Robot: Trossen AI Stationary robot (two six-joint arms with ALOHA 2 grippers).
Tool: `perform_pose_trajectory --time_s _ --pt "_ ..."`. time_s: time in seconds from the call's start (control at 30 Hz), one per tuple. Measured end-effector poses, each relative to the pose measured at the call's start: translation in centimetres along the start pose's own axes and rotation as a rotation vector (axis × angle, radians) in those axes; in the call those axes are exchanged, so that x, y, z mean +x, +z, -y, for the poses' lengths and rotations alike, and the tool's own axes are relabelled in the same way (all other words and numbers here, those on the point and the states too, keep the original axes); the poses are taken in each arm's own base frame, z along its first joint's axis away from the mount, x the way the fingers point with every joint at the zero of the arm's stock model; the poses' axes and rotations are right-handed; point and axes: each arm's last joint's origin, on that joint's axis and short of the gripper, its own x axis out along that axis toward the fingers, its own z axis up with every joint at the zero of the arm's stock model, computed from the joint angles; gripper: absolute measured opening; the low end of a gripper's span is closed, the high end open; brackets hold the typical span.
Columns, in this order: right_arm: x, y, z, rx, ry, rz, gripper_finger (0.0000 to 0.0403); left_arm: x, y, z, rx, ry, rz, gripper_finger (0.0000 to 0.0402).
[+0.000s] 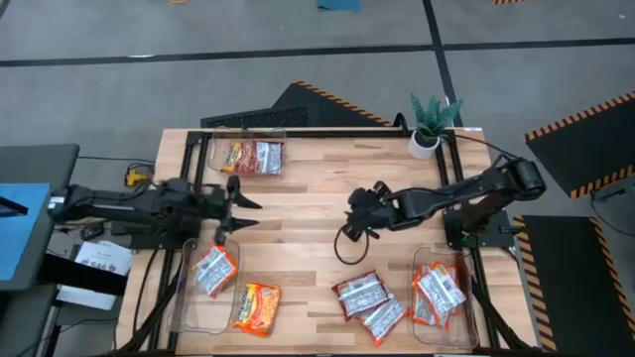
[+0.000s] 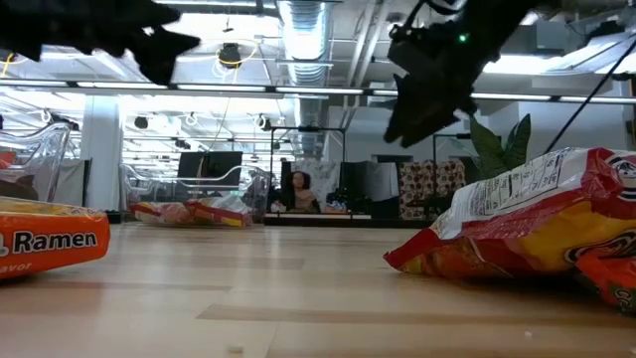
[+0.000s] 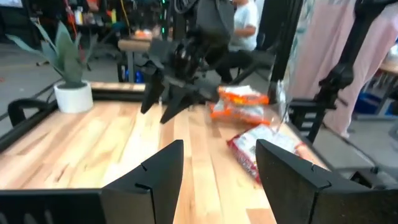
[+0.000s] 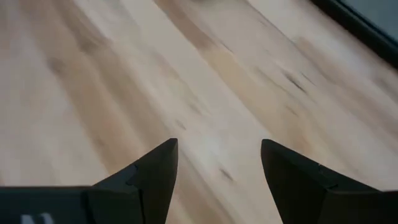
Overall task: Sort Maruchan noodles
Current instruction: Put the orange noodle pack into the bottom left transparent bin
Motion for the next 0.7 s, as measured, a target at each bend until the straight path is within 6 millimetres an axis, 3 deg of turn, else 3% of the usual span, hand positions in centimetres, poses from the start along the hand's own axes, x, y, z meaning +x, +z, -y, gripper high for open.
perform_pose_trajectory --time_s 0.2,0.43,0.53,0.7 --pt "1.4 -1.4 -0.1 0.012 0.153 0.235 0.0255 3.2 -2.0 -0.1 -0.02 -0.069 -0.097 0.0188" --pt "2.4 -1.0 0.4 -0.019 0.174 0.401 0.0255 6.2 -3.7 2.2 -0.07 -0.353 -0.22 0.0188" --pt "2.6 -0.7 0.9 -0.025 0.154 0.397 0.0255 7.9 -3.3 3.9 -0.014 -0.415 -0.365 0.0188" --pt "2.5 -0.7 0.9 -0.038 0.155 0.398 0.0255 9.7 -2.6 6.6 0.094 -0.403 -0.758 0.0188"
